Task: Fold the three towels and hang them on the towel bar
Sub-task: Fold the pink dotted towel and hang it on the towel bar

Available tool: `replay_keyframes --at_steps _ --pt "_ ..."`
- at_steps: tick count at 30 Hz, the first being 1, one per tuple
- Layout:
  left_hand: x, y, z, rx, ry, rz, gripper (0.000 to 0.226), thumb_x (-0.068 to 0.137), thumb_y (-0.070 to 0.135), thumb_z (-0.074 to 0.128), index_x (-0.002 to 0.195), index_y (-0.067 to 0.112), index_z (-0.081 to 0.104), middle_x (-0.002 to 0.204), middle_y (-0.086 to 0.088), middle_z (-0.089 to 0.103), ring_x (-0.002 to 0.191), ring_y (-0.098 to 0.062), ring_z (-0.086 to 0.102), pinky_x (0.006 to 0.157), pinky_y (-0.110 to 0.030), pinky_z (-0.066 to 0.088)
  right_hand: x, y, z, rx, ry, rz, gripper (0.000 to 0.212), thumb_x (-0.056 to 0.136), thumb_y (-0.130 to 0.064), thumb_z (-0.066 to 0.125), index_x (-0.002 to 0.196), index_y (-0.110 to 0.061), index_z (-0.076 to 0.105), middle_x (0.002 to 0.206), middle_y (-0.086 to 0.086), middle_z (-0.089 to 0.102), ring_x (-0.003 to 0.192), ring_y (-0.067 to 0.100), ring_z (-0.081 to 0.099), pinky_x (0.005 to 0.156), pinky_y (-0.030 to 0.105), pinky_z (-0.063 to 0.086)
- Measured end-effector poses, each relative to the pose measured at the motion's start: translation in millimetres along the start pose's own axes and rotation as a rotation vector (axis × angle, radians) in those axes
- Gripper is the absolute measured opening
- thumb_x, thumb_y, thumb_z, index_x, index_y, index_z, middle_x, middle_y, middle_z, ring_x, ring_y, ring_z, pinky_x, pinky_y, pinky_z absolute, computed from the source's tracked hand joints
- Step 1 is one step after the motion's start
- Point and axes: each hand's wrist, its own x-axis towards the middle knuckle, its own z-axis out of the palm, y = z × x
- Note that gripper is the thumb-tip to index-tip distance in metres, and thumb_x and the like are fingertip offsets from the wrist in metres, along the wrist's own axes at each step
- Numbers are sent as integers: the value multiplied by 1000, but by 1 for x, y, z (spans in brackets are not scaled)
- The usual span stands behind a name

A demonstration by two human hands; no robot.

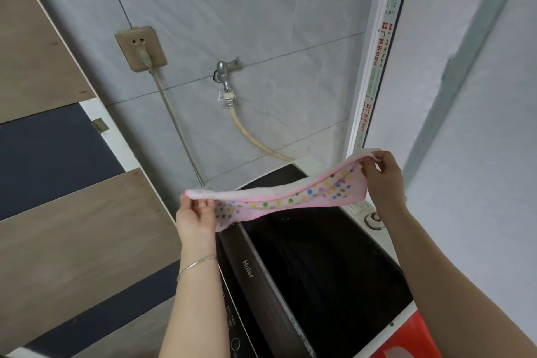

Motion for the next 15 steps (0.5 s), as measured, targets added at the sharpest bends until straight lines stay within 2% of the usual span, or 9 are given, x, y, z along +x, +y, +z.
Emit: replay_keyframes --at_steps 2,5,7,9,10,12,13,15 --pt "-14 -14 -2 234 -47 76 21 97 6 42 105 -9 55 82 -8 57 72 -8 57 63 -10 41 -5 7 0 7 1 29 9 94 -18 45 100 -18 52 96 0 57 95 26 58 76 32 42" --pt "-14 -24 -8 458 35 26 19 95 11 44 109 1 54 95 -15 59 94 -28 58 76 -28 38 -12 16 -2 14 -1 64 9 92 -17 48 97 -19 54 93 -1 59 95 25 60 72 29 43" --pt "-16 -25 -13 470 31 -53 31 94 13 43 117 -5 50 107 -20 60 105 -35 58 87 -38 44 -17 24 -6 29 1 86 7 89 -17 51 93 -19 57 96 1 61 92 24 59 74 32 46" --pt "-12 -32 -18 288 -22 -209 47 93 18 37 130 -9 40 116 -11 51 106 -31 59 90 -34 48 -22 34 -11 -18 28 88 4 86 -16 55 87 -16 59 100 2 59 90 23 55 73 32 44" --pt "-7 -41 -23 268 -38 -366 48 95 16 32 136 -8 33 123 -5 45 104 -24 58 88 -28 49 -25 39 -13 -49 58 76 3 84 -15 58 83 -13 60 102 0 54 94 23 54 77 34 44" --pt "-4 -57 -35 457 -27 -561 44 98 15 32 139 -1 34 139 -2 41 117 -18 52 96 -24 44 -31 50 -17 -61 100 53 8 80 -10 63 74 -5 60 105 -2 46 100 21 51 85 35 45" --pt "-4 -64 -39 608 38 -557 41 97 16 38 135 2 41 137 -4 47 123 -20 49 97 -24 42 -34 54 -19 -56 100 42 10 79 -8 64 71 -2 60 105 -2 45 99 20 50 84 31 44" --pt "-19 -54 -46 734 88 -627 24 94 15 46 116 7 54 108 -1 55 122 -19 52 81 -22 41 -42 55 -23 -37 39 43 8 80 -3 61 72 -2 61 101 0 50 91 19 50 77 25 41"
